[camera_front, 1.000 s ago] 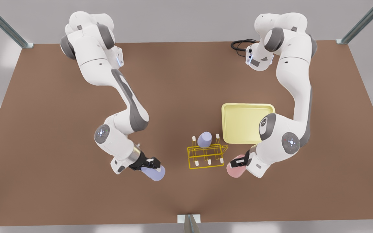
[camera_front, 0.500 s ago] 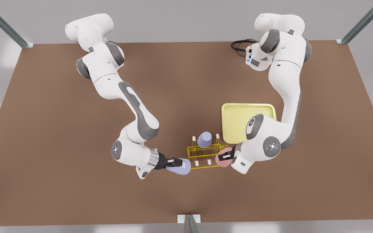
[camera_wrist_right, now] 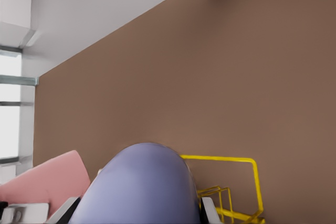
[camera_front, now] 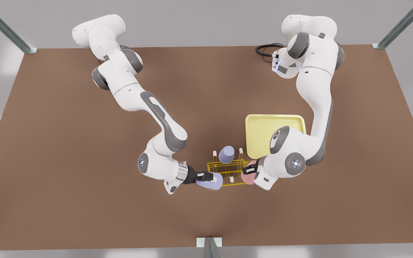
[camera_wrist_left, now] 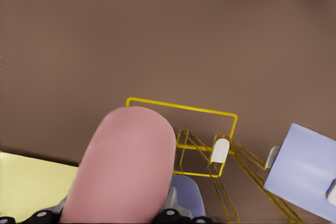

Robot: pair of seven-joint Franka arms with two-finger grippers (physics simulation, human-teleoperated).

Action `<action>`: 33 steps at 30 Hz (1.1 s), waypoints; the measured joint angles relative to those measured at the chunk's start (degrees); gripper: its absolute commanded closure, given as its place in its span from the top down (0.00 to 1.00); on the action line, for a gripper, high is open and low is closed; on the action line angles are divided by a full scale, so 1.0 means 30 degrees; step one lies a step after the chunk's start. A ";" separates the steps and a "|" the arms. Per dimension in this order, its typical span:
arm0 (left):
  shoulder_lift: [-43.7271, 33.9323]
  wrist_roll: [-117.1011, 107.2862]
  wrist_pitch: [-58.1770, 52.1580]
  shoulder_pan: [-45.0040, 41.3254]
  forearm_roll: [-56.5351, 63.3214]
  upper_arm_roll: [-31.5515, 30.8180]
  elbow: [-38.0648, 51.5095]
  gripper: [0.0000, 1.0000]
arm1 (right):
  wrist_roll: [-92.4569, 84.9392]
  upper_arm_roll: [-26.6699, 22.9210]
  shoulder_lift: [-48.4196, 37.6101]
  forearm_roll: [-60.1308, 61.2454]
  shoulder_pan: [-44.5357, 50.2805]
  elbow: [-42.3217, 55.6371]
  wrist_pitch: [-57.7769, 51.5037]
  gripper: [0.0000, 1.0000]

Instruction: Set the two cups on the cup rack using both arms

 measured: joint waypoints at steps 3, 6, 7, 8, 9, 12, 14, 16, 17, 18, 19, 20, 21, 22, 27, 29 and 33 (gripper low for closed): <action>0.0025 0.0094 -0.0217 -0.0024 -0.0448 0.0031 -0.0039 1.00 | 0.0051 -0.0017 0.0067 -0.0065 0.0178 -0.0027 0.0160 1.00; 0.0029 -0.0115 -0.0469 -0.0029 -0.0245 -0.0250 0.0119 1.00 | 0.0098 0.0000 0.0190 -0.0101 0.0225 -0.0014 0.0315 1.00; 0.0030 -0.0188 -0.0466 -0.0026 -0.0178 -0.0265 0.0161 1.00 | 0.0111 0.0007 0.0203 -0.0108 0.0237 -0.0013 0.0355 1.00; 0.0032 -0.0258 -0.0437 -0.0026 -0.0119 -0.0259 0.0226 1.00 | 0.0124 0.0018 0.0202 -0.0114 0.0243 0.0002 0.0389 1.00; 0.0031 -0.0324 -0.0399 -0.0023 -0.0072 -0.0255 0.0299 1.00 | 0.0135 0.0026 0.0187 -0.0118 0.0246 0.0018 0.0418 1.00; -0.1541 -0.0502 -0.1014 0.0227 0.0091 0.0421 0.0366 1.00 | 0.0170 0.0081 0.0026 -0.0115 0.0166 0.0139 0.0449 1.00; -0.4129 -0.0598 -0.2739 0.1009 0.0524 0.0957 0.0388 1.00 | 0.0200 0.0214 -0.0237 -0.0098 0.0039 0.0357 0.0391 1.00; -0.6051 -0.0198 -0.4524 0.2141 0.1504 0.1194 -0.0052 1.00 | 0.0235 -0.0002 -0.1355 -0.0147 -0.0496 0.0050 -0.0183 1.00; -0.8441 0.0332 -0.4884 0.2200 0.1966 0.1968 -0.3003 1.00 | 0.0223 -0.1581 -0.2395 -0.0406 -0.0891 -0.0303 -0.1267 1.00; -1.0403 0.0896 -0.5024 0.2275 0.2316 0.2568 -0.5652 1.00 | 0.0051 -0.3920 -0.3195 -0.1178 -0.1224 -0.0632 -0.2865 1.00; -1.1271 0.1434 -0.5261 0.2393 0.2535 0.2891 -0.6937 1.00 | -0.0359 -0.5893 -0.3575 -0.2737 -0.1871 -0.1347 -0.4314 1.00; -1.1707 0.1943 -0.5564 0.2470 0.2679 0.3061 -0.7577 1.00 | -0.0851 -0.7171 -0.3748 -0.4596 -0.2866 -0.1767 -0.5542 1.00; -1.1930 0.2426 -0.5917 0.2498 0.2721 0.3146 -0.7861 1.00 | -0.1329 -0.7847 -0.4102 -0.6208 -0.3798 -0.1997 -0.6597 1.00; -1.2034 0.2881 -0.6286 0.2508 0.2732 0.3188 -0.7964 1.00 | -0.1775 -0.8265 -0.5344 -0.7404 -0.4504 -0.2530 -0.7603 1.00; -1.2159 0.4811 -0.7554 0.2479 0.2627 0.3175 -0.7848 1.00 | -0.3188 -0.8620 -1.5888 -1.0222 -0.4630 -1.1554 -1.0750 1.00; -1.2151 0.5444 -0.7866 0.2493 0.2602 0.3173 -0.7844 1.00 | -0.3572 -0.8566 -1.7204 -1.0662 -0.4349 -1.2658 -1.1489 1.00; -1.2166 0.6519 -0.8357 0.2497 0.2579 0.3172 -0.7843 1.00 | -0.4210 -0.8522 -1.7261 -1.1404 -0.4087 -1.2595 -1.2804 1.00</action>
